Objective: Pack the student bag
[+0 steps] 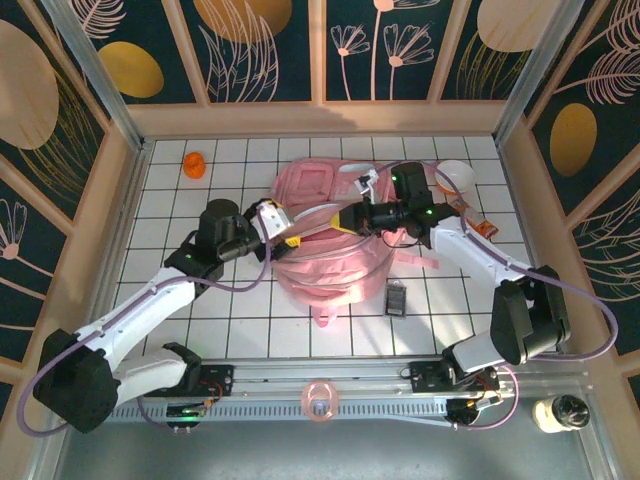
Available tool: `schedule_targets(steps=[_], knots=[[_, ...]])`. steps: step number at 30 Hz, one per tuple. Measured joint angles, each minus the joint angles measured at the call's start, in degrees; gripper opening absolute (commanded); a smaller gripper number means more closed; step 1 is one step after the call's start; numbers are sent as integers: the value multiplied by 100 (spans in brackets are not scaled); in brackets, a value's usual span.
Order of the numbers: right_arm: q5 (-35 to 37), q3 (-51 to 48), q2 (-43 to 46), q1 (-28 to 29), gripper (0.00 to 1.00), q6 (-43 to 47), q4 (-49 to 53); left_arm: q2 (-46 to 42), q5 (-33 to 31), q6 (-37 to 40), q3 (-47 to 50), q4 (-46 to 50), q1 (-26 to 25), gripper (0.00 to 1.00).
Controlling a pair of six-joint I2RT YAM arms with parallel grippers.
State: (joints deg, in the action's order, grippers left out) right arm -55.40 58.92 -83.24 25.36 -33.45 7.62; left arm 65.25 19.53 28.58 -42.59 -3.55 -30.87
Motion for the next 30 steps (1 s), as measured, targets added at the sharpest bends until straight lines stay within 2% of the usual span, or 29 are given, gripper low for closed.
schedule_targets(steps=[7,8,12,14,21,24,27,29,30], knots=[[-2,122,-109,153,0,17,46,597,-2,391,-7,-7,-107,79],[-4,129,-114,160,0,20,52,684,-22,398,-7,-52,-125,76],[-2,160,-116,170,0,48,149,903,-293,302,-7,-424,-181,53],[7,160,-116,168,0,83,179,927,-422,190,-7,-546,-210,48],[22,225,-120,164,0,210,254,627,-756,7,120,-671,-232,51],[0,278,-146,164,0,210,256,472,-938,-22,162,-693,-238,50],[-2,289,-149,164,0,210,251,459,-1027,-61,162,-699,-262,35],[0,289,-157,164,0,210,245,474,-1058,-74,164,-717,-289,14],[4,289,-162,164,0,210,234,485,-1051,-74,164,-728,-299,8]])
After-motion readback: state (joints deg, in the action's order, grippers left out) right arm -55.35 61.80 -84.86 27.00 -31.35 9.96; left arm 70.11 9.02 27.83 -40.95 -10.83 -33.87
